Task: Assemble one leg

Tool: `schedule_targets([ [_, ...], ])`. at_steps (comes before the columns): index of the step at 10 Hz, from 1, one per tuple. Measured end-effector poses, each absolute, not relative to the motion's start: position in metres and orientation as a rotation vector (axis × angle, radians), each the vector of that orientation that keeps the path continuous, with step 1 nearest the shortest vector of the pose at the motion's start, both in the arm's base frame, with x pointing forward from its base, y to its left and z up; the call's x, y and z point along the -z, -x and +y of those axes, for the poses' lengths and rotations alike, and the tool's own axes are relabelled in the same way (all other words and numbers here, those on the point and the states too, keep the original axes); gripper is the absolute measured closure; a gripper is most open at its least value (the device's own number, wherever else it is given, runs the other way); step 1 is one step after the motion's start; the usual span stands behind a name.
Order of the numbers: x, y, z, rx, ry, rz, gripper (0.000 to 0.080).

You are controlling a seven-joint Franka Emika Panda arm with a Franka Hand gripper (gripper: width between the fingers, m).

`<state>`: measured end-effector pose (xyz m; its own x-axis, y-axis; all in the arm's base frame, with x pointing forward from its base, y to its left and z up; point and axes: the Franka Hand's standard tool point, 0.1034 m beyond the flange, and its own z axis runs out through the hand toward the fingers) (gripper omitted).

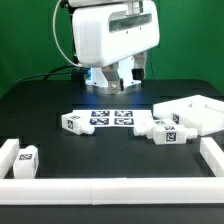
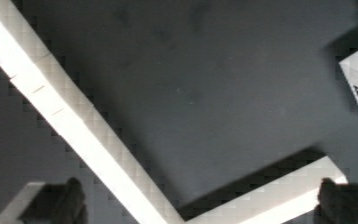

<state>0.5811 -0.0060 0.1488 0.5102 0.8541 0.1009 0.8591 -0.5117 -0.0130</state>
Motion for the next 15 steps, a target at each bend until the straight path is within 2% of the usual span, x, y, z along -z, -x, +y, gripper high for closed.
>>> schedule_targets([
  [6,-0.148,-0.581,-0.006,0.123,2.677,-1.519,0.0150],
  [8,-0.148,-0.580,-0.016,0.123,2.679,-1.527,0.0150],
  [12,-0.108,-0.570,-0.029,0.148,2.714,-1.502,0.0150],
  [15,-0.110,-0.571,-0.028,0.146,2.714,-1.499,0.0150],
])
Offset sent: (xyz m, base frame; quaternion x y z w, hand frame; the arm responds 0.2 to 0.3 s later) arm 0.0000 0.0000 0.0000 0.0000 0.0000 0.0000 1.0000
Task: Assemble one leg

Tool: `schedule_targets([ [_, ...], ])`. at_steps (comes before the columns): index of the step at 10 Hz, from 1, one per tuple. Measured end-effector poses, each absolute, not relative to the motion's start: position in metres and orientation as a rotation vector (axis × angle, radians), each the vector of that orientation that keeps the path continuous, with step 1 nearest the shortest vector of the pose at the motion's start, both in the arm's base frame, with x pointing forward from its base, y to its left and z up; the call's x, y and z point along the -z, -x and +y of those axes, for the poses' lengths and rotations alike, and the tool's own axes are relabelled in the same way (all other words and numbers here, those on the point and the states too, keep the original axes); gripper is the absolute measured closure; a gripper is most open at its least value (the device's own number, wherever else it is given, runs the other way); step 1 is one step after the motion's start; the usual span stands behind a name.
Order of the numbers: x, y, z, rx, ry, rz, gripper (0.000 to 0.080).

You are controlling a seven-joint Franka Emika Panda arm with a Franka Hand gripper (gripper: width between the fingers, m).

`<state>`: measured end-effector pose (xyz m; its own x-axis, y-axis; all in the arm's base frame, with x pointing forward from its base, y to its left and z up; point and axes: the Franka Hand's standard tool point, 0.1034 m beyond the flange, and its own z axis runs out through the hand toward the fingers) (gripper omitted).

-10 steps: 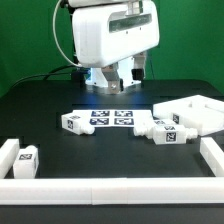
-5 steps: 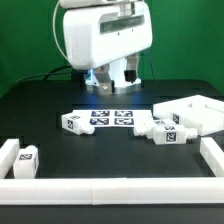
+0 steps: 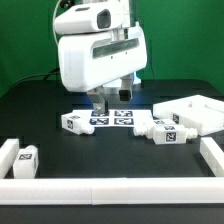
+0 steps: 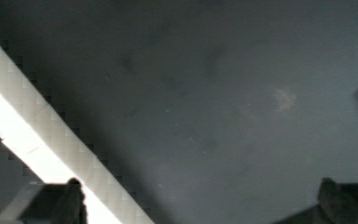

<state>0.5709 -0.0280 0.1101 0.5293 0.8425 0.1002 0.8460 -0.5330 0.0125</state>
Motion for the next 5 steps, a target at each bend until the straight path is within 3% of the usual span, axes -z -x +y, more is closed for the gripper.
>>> schedule_targets([
  [2,-0.110,-0.567,-0.016,0.152,2.723,-1.524,0.0150],
  [5,-0.092,-0.543,0.048,0.202,2.711,-1.602,0.0150],
])
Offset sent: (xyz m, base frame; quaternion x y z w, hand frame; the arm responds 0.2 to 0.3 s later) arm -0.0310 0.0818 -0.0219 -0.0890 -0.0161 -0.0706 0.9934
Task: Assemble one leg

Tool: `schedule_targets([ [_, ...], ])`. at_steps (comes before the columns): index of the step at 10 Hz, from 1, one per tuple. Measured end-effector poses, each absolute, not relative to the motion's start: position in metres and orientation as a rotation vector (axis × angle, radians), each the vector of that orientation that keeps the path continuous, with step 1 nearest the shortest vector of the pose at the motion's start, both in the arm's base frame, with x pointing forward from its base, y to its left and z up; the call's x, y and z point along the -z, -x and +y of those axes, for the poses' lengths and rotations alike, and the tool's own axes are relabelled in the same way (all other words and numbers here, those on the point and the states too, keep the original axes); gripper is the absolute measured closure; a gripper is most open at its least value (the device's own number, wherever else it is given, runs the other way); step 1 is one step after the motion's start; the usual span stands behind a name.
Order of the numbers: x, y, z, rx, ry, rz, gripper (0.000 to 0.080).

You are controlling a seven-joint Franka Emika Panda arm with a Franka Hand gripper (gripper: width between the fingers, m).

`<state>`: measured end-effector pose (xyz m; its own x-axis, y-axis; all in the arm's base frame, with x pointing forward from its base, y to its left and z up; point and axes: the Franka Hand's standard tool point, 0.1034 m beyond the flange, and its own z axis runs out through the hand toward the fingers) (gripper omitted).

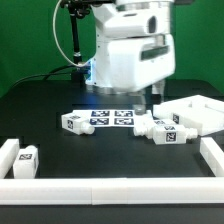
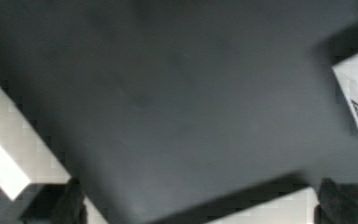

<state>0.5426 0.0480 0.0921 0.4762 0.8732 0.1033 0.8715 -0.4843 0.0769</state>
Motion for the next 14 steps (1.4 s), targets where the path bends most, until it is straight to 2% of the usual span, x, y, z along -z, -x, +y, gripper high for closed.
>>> schedule_targets([
  [5,-0.090,-0.540,0.045,-0.198,-2.713,1.558,0.0150],
  [8,-0.070,-0.511,0.098,-0.049,-2.822,1.389,0.0150],
  [13,-0.066,-0.508,0.101,-0.043,-2.827,1.385,0.0150],
  [14,-0.060,-0.498,0.106,-0.039,-2.834,1.379,0.0150],
])
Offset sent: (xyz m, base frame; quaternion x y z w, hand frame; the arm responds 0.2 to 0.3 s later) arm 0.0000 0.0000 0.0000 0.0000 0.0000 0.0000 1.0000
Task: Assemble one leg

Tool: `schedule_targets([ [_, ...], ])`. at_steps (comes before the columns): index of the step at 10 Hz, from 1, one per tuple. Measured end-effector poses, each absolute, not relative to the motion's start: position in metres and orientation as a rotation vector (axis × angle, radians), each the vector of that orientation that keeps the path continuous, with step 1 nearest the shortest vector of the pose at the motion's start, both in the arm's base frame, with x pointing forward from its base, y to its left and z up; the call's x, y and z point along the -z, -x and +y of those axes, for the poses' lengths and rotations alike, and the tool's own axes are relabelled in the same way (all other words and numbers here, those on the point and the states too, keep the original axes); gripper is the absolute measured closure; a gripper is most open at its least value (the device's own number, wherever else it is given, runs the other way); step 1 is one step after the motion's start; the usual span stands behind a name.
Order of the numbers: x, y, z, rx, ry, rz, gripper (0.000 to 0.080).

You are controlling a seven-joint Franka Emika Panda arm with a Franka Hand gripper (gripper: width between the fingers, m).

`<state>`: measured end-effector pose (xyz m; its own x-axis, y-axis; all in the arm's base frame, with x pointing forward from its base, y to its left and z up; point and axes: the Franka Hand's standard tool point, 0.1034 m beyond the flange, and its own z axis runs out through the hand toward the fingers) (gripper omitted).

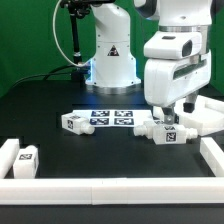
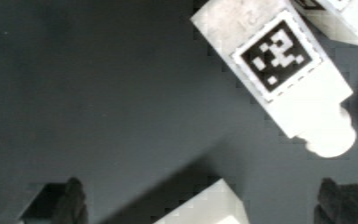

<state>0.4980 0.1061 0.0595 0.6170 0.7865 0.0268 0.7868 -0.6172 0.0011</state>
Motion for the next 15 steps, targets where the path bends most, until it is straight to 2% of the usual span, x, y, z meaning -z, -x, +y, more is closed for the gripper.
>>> schedule_targets([
  [4,-0.026,-0.475,0.112,0.043,2.795,-1.370,0.0150],
  [7,-0.010,-0.470,0.107,0.024,2.791,-1.358,0.0150],
  [12,-0.007,-0.468,0.104,0.013,2.793,-1.347,0.0162],
  [14,-0.007,-0.468,0.104,0.013,2.793,-1.347,0.0489],
  [15,-0.007,-0.468,0.104,0.013,2.793,-1.347,0.0489],
])
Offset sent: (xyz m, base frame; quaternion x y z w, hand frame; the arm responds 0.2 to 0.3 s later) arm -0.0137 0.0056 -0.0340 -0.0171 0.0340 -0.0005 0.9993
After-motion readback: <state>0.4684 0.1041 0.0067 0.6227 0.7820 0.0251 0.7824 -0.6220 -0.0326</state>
